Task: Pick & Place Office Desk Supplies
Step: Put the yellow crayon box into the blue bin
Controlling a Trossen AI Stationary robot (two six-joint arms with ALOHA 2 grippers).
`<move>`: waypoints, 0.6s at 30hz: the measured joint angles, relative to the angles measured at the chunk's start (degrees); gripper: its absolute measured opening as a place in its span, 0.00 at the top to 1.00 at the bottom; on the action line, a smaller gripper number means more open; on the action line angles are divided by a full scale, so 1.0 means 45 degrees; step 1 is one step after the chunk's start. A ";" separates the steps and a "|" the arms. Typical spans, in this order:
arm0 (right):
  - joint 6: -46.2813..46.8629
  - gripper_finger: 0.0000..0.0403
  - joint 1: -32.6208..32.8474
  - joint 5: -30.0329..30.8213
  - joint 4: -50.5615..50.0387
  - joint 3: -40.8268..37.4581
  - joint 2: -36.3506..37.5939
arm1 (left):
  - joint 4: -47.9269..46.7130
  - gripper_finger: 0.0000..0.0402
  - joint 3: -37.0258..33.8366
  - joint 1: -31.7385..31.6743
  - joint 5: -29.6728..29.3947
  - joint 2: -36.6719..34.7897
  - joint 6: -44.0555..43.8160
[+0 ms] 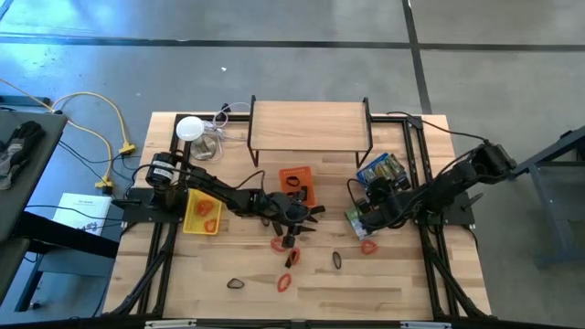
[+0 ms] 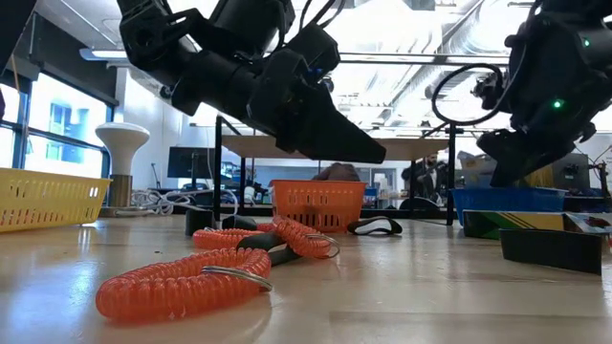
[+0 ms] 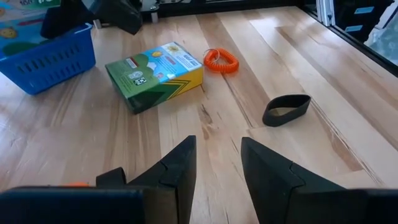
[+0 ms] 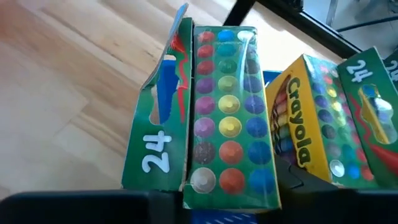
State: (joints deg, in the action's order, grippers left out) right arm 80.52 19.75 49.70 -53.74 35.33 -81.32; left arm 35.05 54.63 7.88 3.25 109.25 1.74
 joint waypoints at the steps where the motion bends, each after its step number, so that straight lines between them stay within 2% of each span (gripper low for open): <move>1: 0.0146 0.70 0.0000 0.0069 -0.0014 -0.0041 0.0000 | 0.0014 0.70 0.0000 0.0000 0.0000 0.0000 0.0001; 13: 0.0527 0.46 0.0003 -0.0235 -0.0665 -0.0081 0.0000 | 0.0171 0.70 0.0000 0.0024 0.0000 0.0005 -0.0053; 18: 0.1200 0.42 0.0195 -0.0286 -0.2156 0.0382 0.0000 | 0.0238 0.70 0.0000 0.0024 -0.0005 0.0005 -0.0053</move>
State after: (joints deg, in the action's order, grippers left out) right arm 85.92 20.62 48.41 -63.45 37.05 -81.32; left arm 36.12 54.63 7.99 3.22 109.27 1.50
